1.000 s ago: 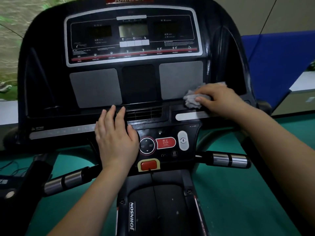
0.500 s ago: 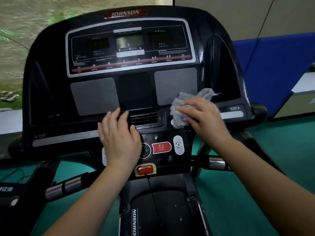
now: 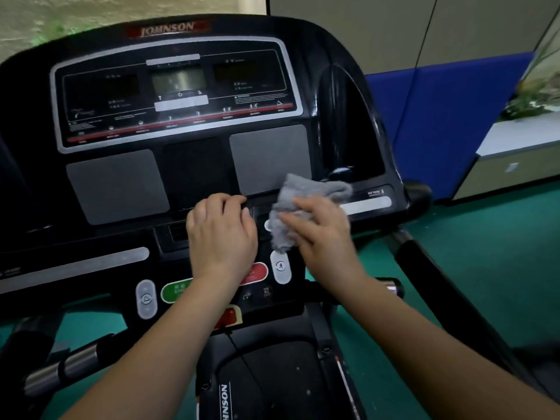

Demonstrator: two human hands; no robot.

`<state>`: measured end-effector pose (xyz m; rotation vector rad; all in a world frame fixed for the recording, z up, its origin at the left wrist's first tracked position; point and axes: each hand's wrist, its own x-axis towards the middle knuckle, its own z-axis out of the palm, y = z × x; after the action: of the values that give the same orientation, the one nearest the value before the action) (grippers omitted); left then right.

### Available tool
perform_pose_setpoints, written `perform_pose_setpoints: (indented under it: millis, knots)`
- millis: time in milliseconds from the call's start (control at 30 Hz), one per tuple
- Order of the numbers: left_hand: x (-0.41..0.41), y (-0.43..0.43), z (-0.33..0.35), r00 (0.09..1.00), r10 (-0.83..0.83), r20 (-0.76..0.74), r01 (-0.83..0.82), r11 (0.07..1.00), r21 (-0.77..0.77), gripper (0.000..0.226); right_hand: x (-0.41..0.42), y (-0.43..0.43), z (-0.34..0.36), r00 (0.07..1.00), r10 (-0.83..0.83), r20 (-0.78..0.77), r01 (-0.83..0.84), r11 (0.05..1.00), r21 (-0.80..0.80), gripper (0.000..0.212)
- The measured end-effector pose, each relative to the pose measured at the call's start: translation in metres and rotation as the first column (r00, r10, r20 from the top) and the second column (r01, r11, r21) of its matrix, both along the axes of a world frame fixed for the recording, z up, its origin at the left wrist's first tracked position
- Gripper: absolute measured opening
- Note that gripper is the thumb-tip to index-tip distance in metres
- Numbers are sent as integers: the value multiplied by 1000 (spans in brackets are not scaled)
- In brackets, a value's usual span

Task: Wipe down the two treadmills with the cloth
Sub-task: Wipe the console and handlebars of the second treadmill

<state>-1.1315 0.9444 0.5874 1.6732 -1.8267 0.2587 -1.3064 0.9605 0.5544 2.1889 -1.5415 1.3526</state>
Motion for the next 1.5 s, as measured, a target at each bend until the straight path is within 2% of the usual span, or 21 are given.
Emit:
perform_pose_setpoints:
  millis: [100,167,267,333,500,533,600,633,700,833,967,1267,1500]
  knots:
    - [-1,2,0,1000,0,4,0,1000,-8,30,-8,-1,5,988,96,-120,-94,995,23,30]
    - [-1,2,0,1000,2,1,-2,1000,-8,31,-39,-5,5,988,82,-133,-78,996,34,31]
    - [-3,2,2,1000,12,2,-12,1000,8,35,-91,-6,8,986,-124,112,107,984,141,30]
    - [-3,3,2,1000,11,8,-11,1000,14,35,-110,-3,13,950,-243,195,205,959,196,29]
    - [-2,4,0,1000,9,12,-9,1000,-3,28,-101,21,19,816,-342,466,395,918,-19,28]
    - [-3,4,0,1000,10,13,-10,1000,-6,28,-99,25,13,774,-357,523,422,906,-6,29]
    - [-4,4,0,1000,11,12,-10,1000,-15,30,-99,25,0,697,-386,604,379,914,147,32]
    - [-4,3,0,1000,11,13,-11,1000,-16,32,-100,22,-7,695,-411,590,337,911,238,33]
    - [-4,3,1,1000,10,19,-10,1000,-14,37,-104,14,-15,762,-436,478,316,895,314,35]
    - [-6,2,2,999,17,33,-17,1000,-6,37,-115,-8,6,840,-397,370,288,904,315,35]
    - [-6,3,1,999,22,39,-22,1000,-11,38,-125,-34,33,878,-354,321,249,912,325,33]
    - [-6,2,2,999,16,34,-15,1000,-15,38,-119,-106,82,920,-314,236,262,938,227,37]
    - [-5,0,2,997,21,68,-21,1000,2,37,-110,-160,120,960,-221,171,198,970,144,36]
